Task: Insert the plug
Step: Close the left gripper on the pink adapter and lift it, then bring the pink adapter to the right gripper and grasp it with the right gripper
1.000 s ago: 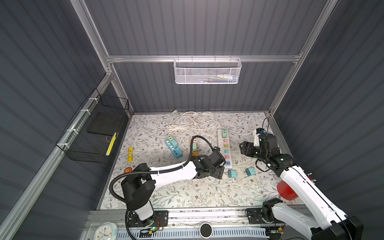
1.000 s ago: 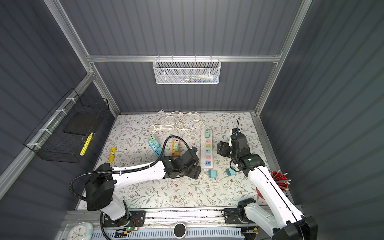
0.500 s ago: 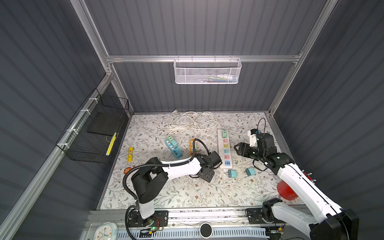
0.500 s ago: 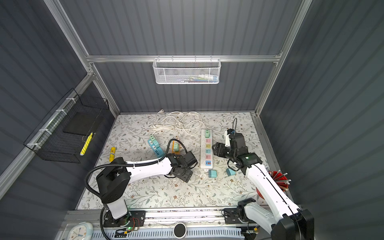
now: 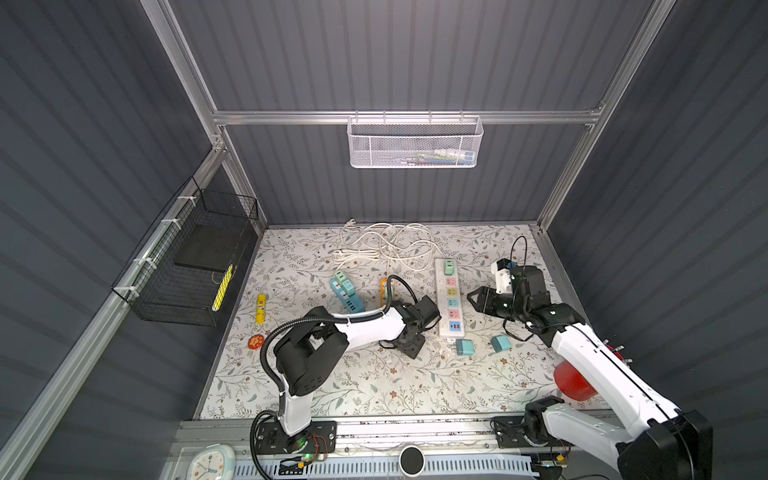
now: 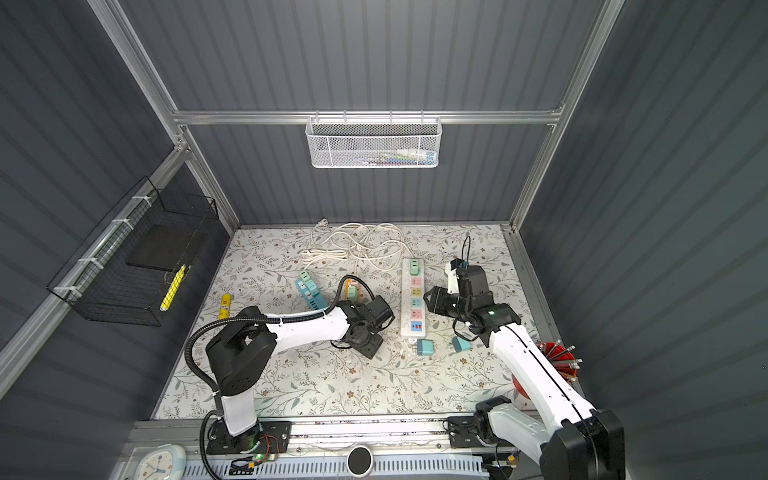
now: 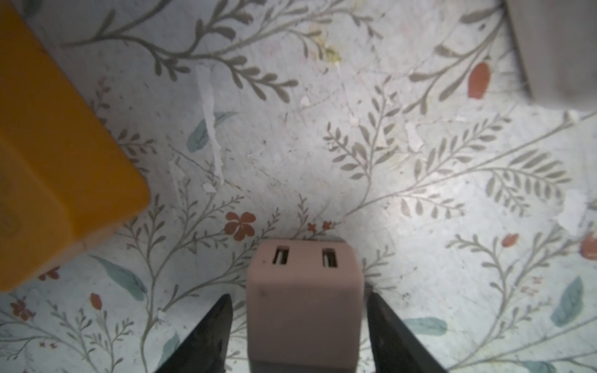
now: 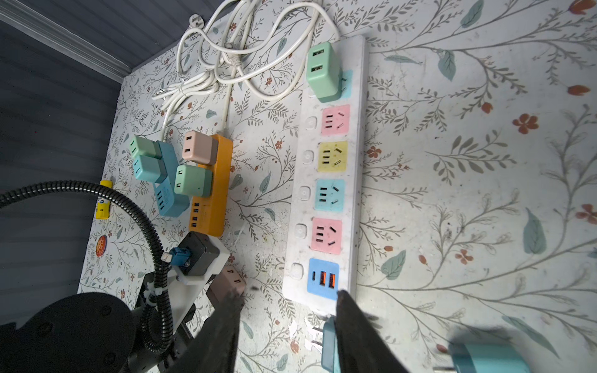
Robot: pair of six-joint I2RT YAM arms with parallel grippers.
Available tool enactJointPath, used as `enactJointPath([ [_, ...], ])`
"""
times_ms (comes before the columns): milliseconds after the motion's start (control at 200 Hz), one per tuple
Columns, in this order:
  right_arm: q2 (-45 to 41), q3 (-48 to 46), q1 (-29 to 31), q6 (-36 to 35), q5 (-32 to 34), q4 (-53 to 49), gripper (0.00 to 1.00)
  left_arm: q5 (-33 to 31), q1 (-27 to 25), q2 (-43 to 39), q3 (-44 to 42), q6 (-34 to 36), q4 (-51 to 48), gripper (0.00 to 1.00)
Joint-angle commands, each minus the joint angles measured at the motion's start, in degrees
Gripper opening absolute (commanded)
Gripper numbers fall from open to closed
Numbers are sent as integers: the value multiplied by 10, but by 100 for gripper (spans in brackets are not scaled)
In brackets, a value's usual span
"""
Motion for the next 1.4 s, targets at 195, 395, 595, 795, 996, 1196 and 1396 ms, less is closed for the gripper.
enactJointPath([
  [195,8,7,0,-3,-19,0,49,13,0,-19,-3,24,6,39],
  [395,4,4,4,2,-82,-6,47,27,-2,-153,-120,64,248,31],
  [595,-4,10,33,9,-124,1,44,33,-5,-265,-310,140,619,27],
  [795,54,58,106,-1,-136,2,42,28,-5,-255,-270,173,576,20],
  [996,107,85,132,18,-168,51,42,26,-5,-277,-280,181,579,20],
  [1196,140,99,140,11,-172,51,41,29,-6,-294,-288,178,578,21],
  [1396,160,96,146,6,-181,52,39,31,-6,-295,-288,180,581,21],
])
